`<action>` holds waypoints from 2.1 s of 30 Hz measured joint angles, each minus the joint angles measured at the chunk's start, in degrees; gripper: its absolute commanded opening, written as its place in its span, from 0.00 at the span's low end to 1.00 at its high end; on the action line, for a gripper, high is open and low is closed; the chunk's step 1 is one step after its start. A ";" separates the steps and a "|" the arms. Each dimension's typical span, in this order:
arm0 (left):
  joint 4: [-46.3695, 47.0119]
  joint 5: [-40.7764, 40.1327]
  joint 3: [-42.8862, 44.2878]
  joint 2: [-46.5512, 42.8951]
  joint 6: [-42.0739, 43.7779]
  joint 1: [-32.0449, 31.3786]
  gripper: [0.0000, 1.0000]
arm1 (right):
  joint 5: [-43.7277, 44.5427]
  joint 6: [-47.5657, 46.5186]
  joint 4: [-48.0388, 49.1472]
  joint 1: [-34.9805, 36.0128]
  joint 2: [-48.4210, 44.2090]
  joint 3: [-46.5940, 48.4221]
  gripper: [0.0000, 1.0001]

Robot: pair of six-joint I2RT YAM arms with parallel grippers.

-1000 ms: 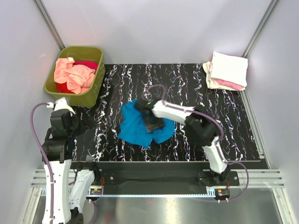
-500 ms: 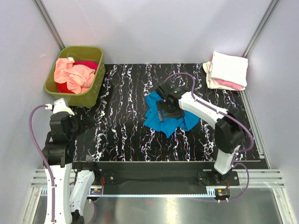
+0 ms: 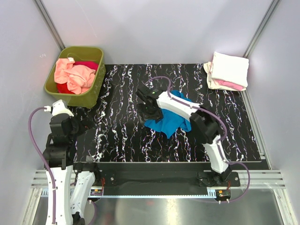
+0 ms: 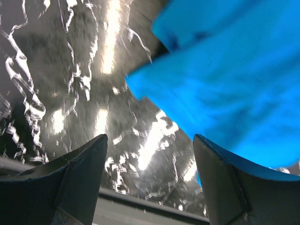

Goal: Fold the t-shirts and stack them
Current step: Flatten the tshirt out

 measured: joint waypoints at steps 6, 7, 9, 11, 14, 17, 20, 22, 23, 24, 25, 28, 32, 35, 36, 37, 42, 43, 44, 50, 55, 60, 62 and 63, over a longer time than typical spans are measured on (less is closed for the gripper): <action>0.24 -0.20 0.00 -0.07 0.00 0.00 0.99 | 2.01 0.37 -3.02 1.42 10.12 9.01 0.78; 0.28 -0.20 -0.02 -0.17 0.00 0.00 0.99 | 2.23 0.52 -3.50 1.42 11.21 9.84 0.78; 0.37 -0.22 -0.02 -0.46 0.00 0.00 0.99 | 2.64 0.81 -4.44 1.40 12.76 11.17 0.76; 0.37 -0.22 -0.02 -0.87 0.00 0.02 0.99 | 2.78 1.07 -4.79 1.42 13.99 11.98 0.72; 0.39 -0.24 -0.02 -1.22 0.00 0.04 0.99 | 3.23 1.38 -5.40 1.44 14.47 12.41 0.64; 0.39 -0.24 -0.02 -1.22 0.00 0.04 0.99 | 3.56 1.60 -5.75 1.46 14.60 12.41 0.52; 0.39 -0.26 -0.02 -1.40 -0.02 0.04 0.99 | 3.76 1.57 -5.99 1.46 14.71 12.41 0.35; 0.42 -0.28 -0.02 -1.57 -0.02 0.04 0.99 | 3.93 1.42 -6.12 1.46 14.78 12.44 0.25; 0.39 -0.31 -0.02 -1.60 -0.02 0.04 0.99 | 4.04 1.49 -6.14 1.46 14.80 12.44 0.22; 0.39 -0.33 -0.02 -1.60 -0.02 0.04 0.99 | 4.09 1.46 -6.14 1.46 14.82 12.46 0.13; 0.39 -0.35 -0.02 -1.60 -0.02 0.04 0.99 | 4.09 1.49 -6.12 1.46 14.82 12.46 0.09; 0.39 -0.44 -0.02 -1.68 -0.07 0.04 0.99 | 4.07 1.40 -6.27 1.49 14.86 12.66 0.00; 0.39 -0.74 -0.02 -1.92 -0.20 0.04 0.99 | 5.27 1.18 -7.48 1.51 14.86 13.27 0.00; 0.39 -0.98 -0.04 -1.92 -0.28 0.04 0.99 | 8.20 0.85 -9.35 1.53 13.51 13.81 0.00; 0.39 -1.07 -0.04 -1.92 -0.33 0.04 0.99 | 9.35 0.70 -10.21 1.53 12.02 13.79 0.00; 0.39 -1.16 -0.04 -1.92 -0.37 0.04 0.99 | 10.67 0.61 -10.86 1.49 9.66 13.70 0.00; 0.42 -1.25 -0.04 -1.90 -0.39 0.04 0.98 | 17.92 1.03 -10.21 -0.07 -13.81 6.40 0.00; 0.50 -0.90 -0.04 -1.68 -0.31 0.04 0.97 | 19.80 1.46 -9.99 -1.16 -20.96 3.98 0.00; 0.72 -0.33 -0.04 -1.40 -0.15 0.07 0.96 | 21.42 1.88 -9.66 -2.38 -26.77 1.64 0.00; 3.82 6.19 -0.35 7.52 -0.22 -3.10 0.96 | 31.50 6.75 -10.93 -10.82 -59.30 -17.44 0.00; 8.61 5.64 0.24 23.30 -2.62 -20.26 0.97 | 33.14 10.75 -13.86 -11.41 -64.65 -29.62 0.00; 15.61 7.34 5.66 44.72 -5.29 -28.04 0.95 | 31.12 12.33 -13.31 -11.45 -64.43 -36.54 0.00; 17.38 7.98 9.11 52.24 -6.34 -29.29 0.93 | 29.94 12.98 -12.81 -11.45 -64.61 -38.47 0.00; 18.14 8.11 11.04 55.63 -6.62 -29.77 0.93 | 29.40 13.18 -12.57 -11.45 -64.70 -39.32 0.00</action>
